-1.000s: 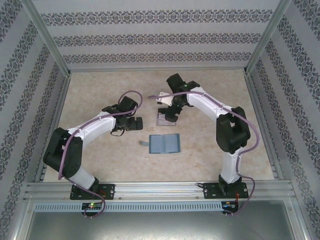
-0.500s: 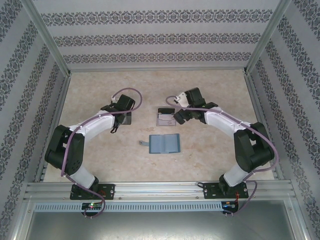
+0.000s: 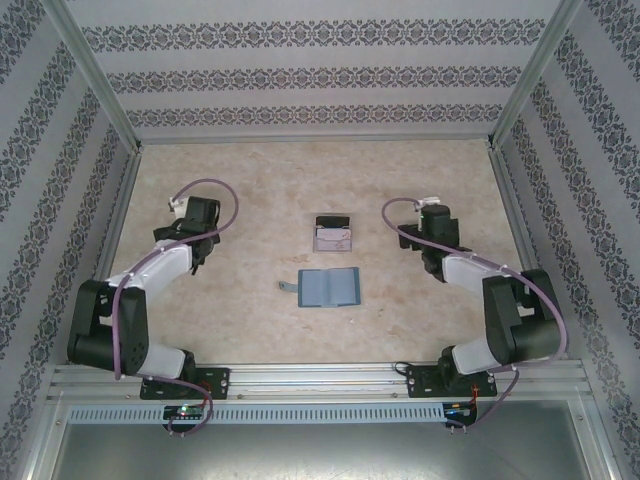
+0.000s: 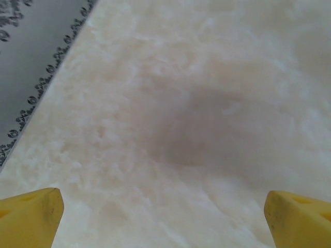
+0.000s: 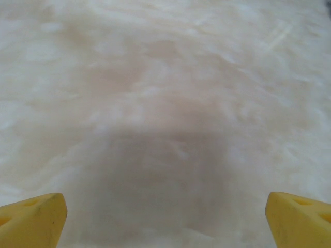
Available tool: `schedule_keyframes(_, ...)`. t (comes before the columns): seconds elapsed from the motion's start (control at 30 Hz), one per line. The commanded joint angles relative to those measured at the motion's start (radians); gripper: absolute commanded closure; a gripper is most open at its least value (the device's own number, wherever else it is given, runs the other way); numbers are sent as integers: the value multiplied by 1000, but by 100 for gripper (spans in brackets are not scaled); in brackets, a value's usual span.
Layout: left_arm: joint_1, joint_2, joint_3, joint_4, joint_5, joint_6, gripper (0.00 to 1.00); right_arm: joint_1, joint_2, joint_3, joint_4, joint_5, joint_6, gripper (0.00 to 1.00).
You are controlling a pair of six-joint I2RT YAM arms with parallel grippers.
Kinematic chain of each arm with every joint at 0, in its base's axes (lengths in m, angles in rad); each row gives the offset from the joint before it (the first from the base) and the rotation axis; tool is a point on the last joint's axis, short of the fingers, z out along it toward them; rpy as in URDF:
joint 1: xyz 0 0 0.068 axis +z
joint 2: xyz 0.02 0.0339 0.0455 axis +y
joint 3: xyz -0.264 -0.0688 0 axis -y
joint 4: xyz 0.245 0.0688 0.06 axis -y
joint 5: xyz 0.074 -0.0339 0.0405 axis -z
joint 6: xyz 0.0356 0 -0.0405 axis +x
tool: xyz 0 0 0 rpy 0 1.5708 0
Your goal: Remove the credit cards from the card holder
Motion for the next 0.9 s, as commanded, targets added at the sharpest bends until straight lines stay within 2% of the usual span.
schedule_keyframes(0.0, 36, -36, -101, 282, 41, 80, 0, -56, -74, -69, 188, 2, 98, 2)
schedule_keyframes(0.1, 47, -39, -228, 566, 49, 165, 0, -105, -93, -123, 303, -42, 97, 2)
schedule_keyframes(0.23, 74, -11, -324, 809, 67, 192, 0, -150, -80, -153, 389, -119, 130, 2)
schedule_keyframes(0.3, 98, 23, -372, 934, 106, 180, 0, -150, -53, -190, 499, -170, 116, 2)
schedule_keyframes(0.37, 110, 61, -393, 1018, 137, 186, 0, -139, -30, -194, 530, -179, 98, 2)
schedule_keyframes(0.53, 111, 68, -367, 969, 184, 198, 0, -93, 66, -179, 597, -151, 57, 2)
schedule_keyframes(0.87, 94, 123, -298, 909, 278, 266, 0, -94, 63, -185, 599, -142, 55, 2)
